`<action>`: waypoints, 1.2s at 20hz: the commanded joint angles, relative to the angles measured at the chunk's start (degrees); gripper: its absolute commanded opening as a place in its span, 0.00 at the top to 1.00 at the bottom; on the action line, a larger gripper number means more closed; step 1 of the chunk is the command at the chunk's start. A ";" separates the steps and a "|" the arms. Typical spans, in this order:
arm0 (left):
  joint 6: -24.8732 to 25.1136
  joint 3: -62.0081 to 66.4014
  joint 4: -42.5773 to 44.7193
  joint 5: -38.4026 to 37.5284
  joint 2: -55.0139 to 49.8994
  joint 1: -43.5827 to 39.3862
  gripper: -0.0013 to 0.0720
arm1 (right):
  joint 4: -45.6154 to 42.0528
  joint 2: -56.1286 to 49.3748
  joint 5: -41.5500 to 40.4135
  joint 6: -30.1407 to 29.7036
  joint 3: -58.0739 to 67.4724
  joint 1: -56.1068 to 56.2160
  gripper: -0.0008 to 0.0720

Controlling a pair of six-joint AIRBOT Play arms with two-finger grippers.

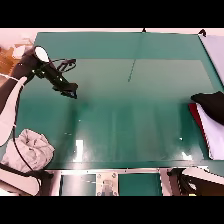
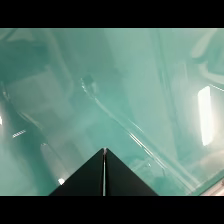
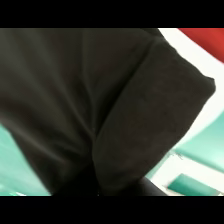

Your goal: Fold the shirts.

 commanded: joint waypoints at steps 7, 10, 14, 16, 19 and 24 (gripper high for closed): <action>0.61 -0.20 -0.79 -0.90 0.59 -0.63 0.96 | -5.66 0.96 -3.93 3.08 -13.18 0.11 0.39; -0.09 -0.22 0.44 0.66 4.28 -0.63 0.96 | 5.38 1.01 -8.63 -0.22 -10.08 6.75 0.97; -3.54 -8.85 1.16 3.28 14.99 -0.63 0.96 | 13.11 4.11 -19.30 -3.74 -12.09 24.02 0.97; -5.55 -18.86 1.14 5.68 22.25 -0.63 0.96 | 12.94 7.87 -23.39 -6.16 -17.81 33.46 0.97; -8.24 -34.14 1.14 7.85 33.33 -0.63 0.96 | 13.00 16.28 -28.13 -7.43 -32.22 46.14 0.97; -10.40 -45.31 1.44 8.44 43.25 -0.63 0.95 | 13.55 23.39 -34.12 -7.43 -45.79 61.55 0.97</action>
